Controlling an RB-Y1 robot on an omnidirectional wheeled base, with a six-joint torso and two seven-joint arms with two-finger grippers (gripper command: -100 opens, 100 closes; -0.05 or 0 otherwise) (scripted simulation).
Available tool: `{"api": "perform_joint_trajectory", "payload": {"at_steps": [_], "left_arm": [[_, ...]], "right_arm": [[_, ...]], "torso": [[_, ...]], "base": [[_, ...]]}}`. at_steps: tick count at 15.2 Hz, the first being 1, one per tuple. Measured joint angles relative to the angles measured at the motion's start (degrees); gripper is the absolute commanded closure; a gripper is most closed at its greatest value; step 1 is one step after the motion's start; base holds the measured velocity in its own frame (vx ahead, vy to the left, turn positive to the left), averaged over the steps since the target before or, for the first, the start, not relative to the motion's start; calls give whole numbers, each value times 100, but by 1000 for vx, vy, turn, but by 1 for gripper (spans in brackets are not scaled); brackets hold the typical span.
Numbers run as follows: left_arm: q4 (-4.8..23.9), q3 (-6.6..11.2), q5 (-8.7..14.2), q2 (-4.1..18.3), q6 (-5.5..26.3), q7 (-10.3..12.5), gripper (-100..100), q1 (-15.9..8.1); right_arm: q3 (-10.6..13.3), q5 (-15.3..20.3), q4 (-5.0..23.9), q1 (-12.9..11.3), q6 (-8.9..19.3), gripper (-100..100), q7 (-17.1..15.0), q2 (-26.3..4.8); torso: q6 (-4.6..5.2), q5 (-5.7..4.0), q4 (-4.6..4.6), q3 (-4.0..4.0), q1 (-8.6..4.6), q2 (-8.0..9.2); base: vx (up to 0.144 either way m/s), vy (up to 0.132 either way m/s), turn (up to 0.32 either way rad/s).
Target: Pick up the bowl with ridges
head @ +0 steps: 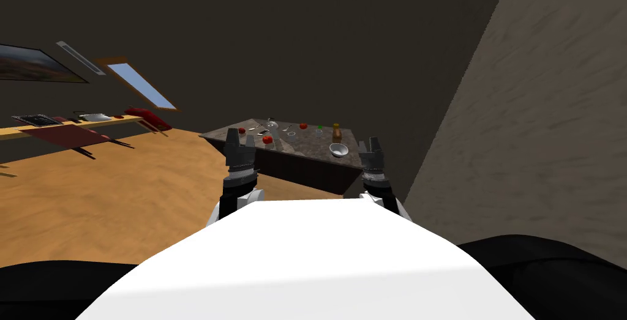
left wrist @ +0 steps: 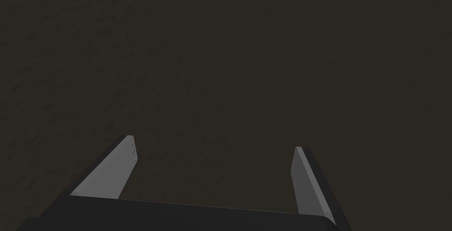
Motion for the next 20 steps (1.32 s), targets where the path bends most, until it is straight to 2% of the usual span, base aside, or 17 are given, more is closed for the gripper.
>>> {"api": "perform_joint_trajectory", "payload": {"at_steps": [8, 10, 11, 13, 16, 20], "left_arm": [[0, 0, 0, 0, 0, 0, 0, 0], [0, 0, 0, 0, 0, 0, 0, 0], [0, 0, 0, 0, 0, 0, 0, 0], [0, 0, 0, 0, 0, 0, 0, 0], [0, 0, 0, 0, 0, 0, 0, 0], [0, 0, 0, 0, 0, 0, 0, 0]], "right_arm": [[-101, 76, 715, 134, 124, -100, 67, -922], [-98, 126, 887, 297, 152, -100, 118, -1155], [-109, 130, 948, 293, 173, -100, 123, -1264], [-117, 168, 1239, 289, 197, -100, 158, -1497], [-164, 198, 1442, 441, 262, -100, 185, -1852], [-206, 239, 1753, 528, 357, -100, 222, -2304]], "torso": [[0, 0, 0, 1, -1, 2], [1, 2, 0, 1, 7, 2], [0, 1, 1, 1, 2, 2], [0, 1, 0, -1, 3, -1], [1, 1, 0, 1, 3, 2], [0, 1, 1, 2, 2, 3]], "base": [[28, 63, 26], [28, 78, 11], [31, 76, 34], [30, 67, 21], [26, 71, 28], [29, 80, 32]]}}
